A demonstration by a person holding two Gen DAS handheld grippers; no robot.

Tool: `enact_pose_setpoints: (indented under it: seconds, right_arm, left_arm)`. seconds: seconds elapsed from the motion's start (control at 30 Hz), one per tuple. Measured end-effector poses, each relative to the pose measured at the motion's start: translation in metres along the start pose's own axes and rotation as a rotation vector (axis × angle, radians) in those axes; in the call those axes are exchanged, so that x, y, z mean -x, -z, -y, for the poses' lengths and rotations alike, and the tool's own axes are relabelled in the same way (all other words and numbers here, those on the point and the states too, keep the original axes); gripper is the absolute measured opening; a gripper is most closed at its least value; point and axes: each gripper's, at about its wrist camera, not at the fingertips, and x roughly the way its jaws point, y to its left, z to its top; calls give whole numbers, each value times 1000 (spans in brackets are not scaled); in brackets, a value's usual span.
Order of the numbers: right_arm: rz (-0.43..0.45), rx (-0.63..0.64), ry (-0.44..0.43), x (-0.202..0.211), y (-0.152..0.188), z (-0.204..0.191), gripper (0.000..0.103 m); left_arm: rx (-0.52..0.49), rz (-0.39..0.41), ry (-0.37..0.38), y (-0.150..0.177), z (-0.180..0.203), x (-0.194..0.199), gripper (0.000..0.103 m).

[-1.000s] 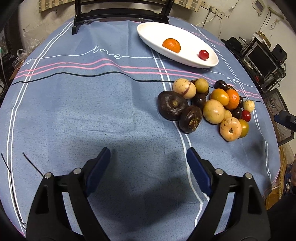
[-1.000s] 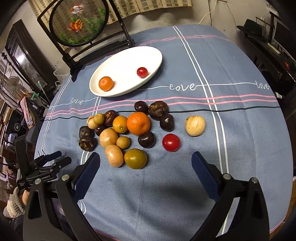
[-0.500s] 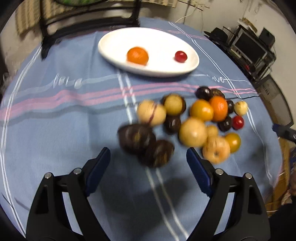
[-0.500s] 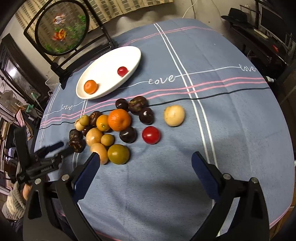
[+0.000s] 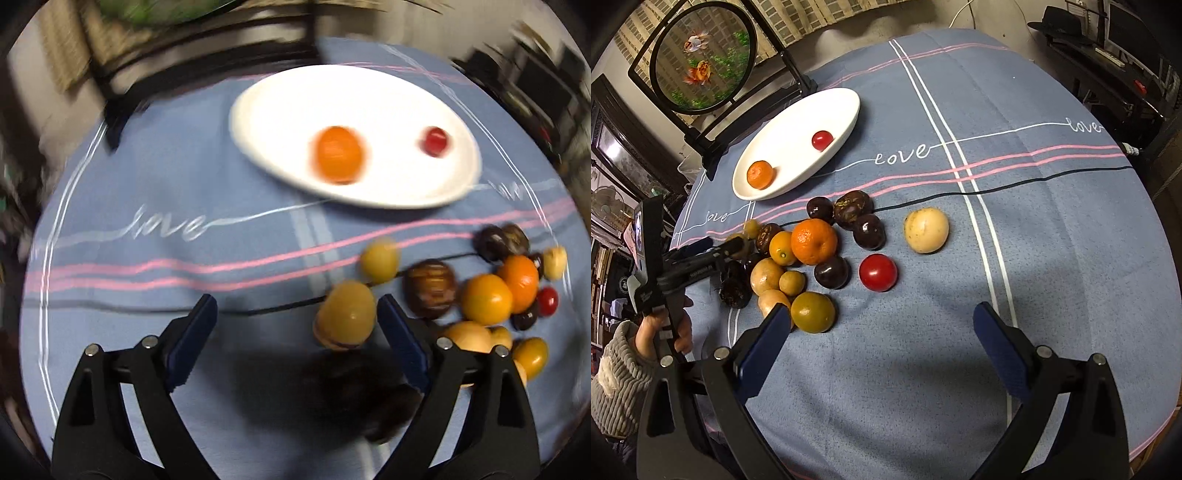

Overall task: Organize fruits
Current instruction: 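Grasp a dark brown fruit with the left tool while the right tool grasps a pale yellow fruit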

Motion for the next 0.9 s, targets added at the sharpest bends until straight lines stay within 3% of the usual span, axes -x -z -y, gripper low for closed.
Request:
enact_pose_setpoints:
  seconds: [0.07, 0.13, 0.33, 0.4, 0.5, 0.63, 0.7, 0.9]
  right_arm:
    - [-3, -3, -11, -2, -1, 1, 99]
    - [-4, -4, -26, -4, -2, 1, 99]
    - [-10, 29, -42, -7, -5, -8, 99]
    - [-10, 32, -43, -7, -5, -7, 99]
    - [-4, 18, -41, -5, -3, -3, 99]
    - [6, -13, -38, -3, 0, 5, 99]
    - [1, -28, -36, -4, 2, 8, 99]
    - [6, -40, -30, -2, 3, 10, 99]
  left_arm:
    - [73, 3, 19, 4, -23, 7, 89]
    - [84, 26, 53, 7, -28, 17, 89]
    - [-48, 83, 180, 15, 13, 36, 85]
    - [-90, 53, 218, 13, 31, 29, 67]
    - [-125, 6, 245, 13, 45, 16, 50]
    - [-186, -27, 262, 15, 56, 8, 46]
    - [-208, -48, 288, 15, 61, 6, 35]
    - [-244, -87, 323, 8, 59, -8, 35]
